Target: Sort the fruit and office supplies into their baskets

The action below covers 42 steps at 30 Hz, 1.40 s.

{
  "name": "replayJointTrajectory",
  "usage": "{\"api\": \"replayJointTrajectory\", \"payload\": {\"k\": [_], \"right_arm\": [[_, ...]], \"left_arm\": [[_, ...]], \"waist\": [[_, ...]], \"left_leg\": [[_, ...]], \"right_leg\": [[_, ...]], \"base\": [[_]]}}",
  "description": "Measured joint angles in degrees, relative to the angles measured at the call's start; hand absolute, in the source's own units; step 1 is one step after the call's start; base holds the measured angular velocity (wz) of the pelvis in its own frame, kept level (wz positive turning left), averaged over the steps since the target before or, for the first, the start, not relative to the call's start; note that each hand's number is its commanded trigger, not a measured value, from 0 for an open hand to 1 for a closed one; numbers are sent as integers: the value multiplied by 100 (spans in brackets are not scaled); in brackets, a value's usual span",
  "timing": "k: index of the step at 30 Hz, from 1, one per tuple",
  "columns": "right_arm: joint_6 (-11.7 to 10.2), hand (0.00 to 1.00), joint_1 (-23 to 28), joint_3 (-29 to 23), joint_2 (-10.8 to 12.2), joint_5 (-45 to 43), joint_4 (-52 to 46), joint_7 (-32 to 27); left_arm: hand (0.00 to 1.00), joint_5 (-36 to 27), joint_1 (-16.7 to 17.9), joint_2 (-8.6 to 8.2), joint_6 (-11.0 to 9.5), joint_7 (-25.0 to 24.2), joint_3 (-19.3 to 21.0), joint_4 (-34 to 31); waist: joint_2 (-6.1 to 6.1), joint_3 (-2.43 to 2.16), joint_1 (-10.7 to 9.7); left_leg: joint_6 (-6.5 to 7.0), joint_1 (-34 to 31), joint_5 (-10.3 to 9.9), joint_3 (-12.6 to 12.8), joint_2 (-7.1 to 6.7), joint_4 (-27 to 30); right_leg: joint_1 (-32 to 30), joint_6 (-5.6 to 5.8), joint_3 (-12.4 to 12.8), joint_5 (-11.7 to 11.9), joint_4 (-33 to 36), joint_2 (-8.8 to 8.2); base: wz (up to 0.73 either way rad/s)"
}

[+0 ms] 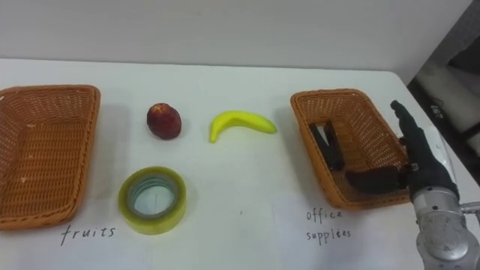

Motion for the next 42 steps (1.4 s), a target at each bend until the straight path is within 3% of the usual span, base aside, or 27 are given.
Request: {"api": "replayJointTrajectory", "payload": {"k": [12,29,42], "right_arm": [[1,0,-6,2,1,-85,-14,4],[-2,0,-260,12,0,-82,-122,-71],[-105,0,-600,320,13,433,-289,-501]], "left_arm": [[0,0,-10,-1,1,-3,0,-7],[0,-6,-148,-7,-28,46,-11,-19],[0,-222,-271,20,-210,324,-466,349]], "waist": [[-21,-5,20],[44,-6,64],[24,18,180]], "left_leg": [[0,-3,0,13,1,-7],[0,9,1,23,0,13],[1,-1,1,2,-3,31]], "right_leg": [[-8,0,9,0,6,1],[-9,0,9,0,2,4],[13,0,-7,0,0,1]], "base": [[0],[0],[0]]}}
